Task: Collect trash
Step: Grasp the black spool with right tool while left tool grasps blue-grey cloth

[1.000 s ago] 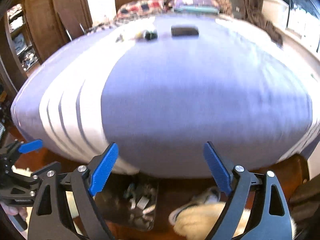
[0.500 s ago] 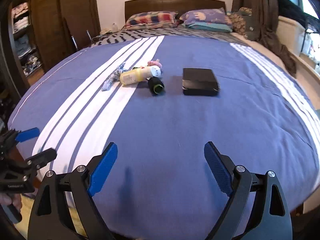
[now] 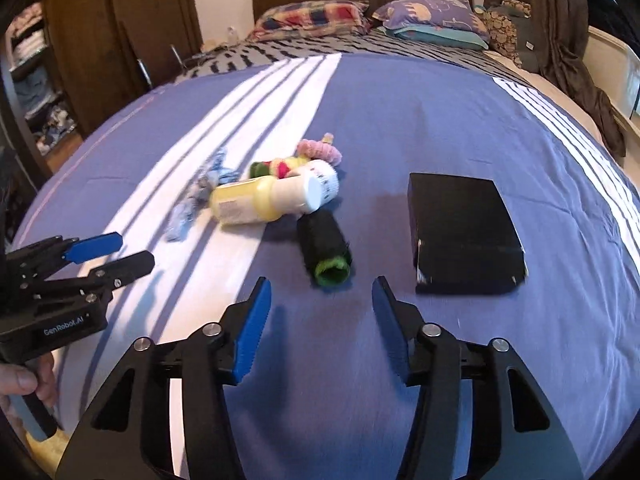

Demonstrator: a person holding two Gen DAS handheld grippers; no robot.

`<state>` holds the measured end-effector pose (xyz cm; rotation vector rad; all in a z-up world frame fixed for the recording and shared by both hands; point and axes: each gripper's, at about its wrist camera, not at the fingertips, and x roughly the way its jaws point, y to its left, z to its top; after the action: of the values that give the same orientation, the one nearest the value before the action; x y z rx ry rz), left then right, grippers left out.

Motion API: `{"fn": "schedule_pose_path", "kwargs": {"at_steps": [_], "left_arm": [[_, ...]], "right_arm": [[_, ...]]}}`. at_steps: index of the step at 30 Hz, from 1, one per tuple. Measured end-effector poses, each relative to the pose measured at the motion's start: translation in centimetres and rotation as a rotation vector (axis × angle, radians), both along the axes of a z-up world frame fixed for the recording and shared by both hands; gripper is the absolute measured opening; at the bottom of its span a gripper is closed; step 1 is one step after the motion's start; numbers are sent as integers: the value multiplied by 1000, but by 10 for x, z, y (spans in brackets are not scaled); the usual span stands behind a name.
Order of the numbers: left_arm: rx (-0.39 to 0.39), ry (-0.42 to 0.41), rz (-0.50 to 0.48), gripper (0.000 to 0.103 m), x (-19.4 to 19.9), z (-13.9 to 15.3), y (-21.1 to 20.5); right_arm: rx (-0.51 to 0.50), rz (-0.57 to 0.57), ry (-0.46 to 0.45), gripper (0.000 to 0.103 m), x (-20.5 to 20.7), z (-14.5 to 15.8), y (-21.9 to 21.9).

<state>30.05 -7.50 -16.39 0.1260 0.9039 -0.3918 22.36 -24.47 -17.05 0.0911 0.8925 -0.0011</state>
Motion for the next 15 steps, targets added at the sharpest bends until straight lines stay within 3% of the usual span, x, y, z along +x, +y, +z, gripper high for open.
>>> {"fn": "schedule_pose_path", "kwargs": {"at_steps": [8, 11, 13, 15], "left_arm": [[3, 6, -22, 46, 32, -6, -17], [-5, 12, -39, 33, 38, -6, -23], [-14, 22, -52, 17, 40, -7, -27], [-11, 20, -59, 15, 38, -6, -28]], "right_arm": [[-19, -10, 22, 41, 23, -8, 2], [-26, -11, 26, 31, 27, -10, 4], [-33, -14, 18, 30, 25, -9, 5], [-35, -17, 12, 30, 23, -7, 6]]}}
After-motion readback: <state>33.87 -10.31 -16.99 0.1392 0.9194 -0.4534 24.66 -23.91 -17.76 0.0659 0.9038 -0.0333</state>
